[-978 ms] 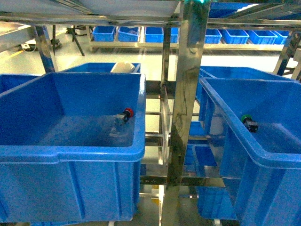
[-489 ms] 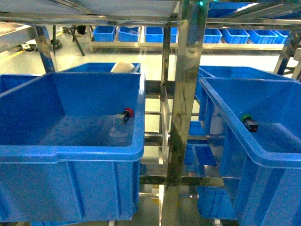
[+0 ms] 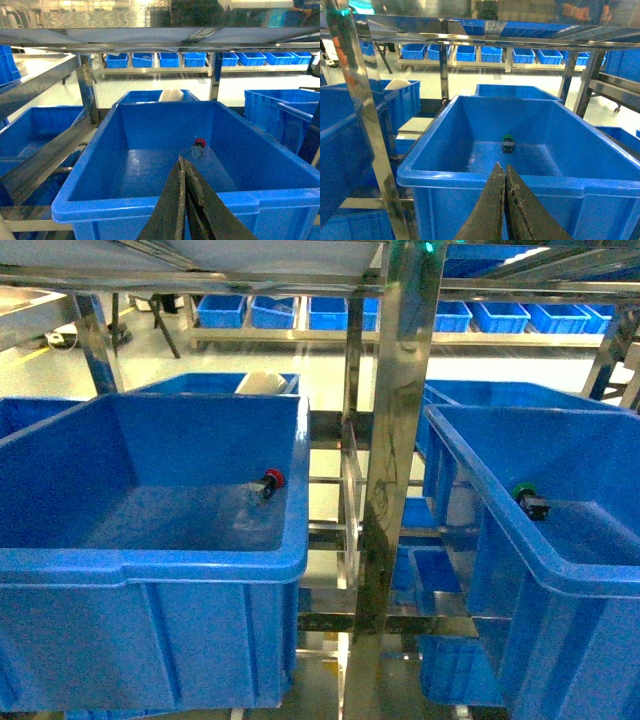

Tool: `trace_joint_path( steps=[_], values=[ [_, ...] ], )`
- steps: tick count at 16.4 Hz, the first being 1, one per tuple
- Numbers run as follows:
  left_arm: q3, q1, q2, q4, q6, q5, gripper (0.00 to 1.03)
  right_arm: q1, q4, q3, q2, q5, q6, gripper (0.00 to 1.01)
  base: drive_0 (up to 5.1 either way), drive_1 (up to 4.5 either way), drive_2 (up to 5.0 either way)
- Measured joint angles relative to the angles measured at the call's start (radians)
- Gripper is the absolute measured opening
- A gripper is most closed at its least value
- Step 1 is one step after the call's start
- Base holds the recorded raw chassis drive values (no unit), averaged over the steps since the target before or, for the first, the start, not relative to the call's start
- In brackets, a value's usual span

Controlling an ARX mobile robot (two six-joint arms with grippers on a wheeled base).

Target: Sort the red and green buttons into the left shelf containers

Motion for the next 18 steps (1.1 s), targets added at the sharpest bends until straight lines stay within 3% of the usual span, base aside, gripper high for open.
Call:
trace_joint_path(
  steps=[3, 4, 5, 18],
  values=[
    [0.0, 0.0, -0.034, -0.037, 0.0, -0.001, 0.01, 0.0, 0.0, 0.0, 0.0, 0.0, 0.0, 0.02, 0.0, 0.0, 0.0],
    [0.0, 0.0, -0.066, -0.087, 0.0, -0.002, 0.01, 0.0, 0.0, 0.0, 0.0, 0.0, 0.0, 0.02, 0.0, 0.0, 0.0],
    [0.0, 0.0, -0.18, -0.228, -0.001, -0.003, 0.01, 0.0, 0.0, 0.0, 0.0, 0.001, 0.0, 0.02, 0.0, 0.0, 0.0],
    [0.001, 0.0, -0.201, -0.22, -0.001, 0.0, 0.01, 0.0, -0.001, 0.0, 0.0, 0.0, 0.0, 0.02, 0.0, 0.0, 0.0]
  ],
)
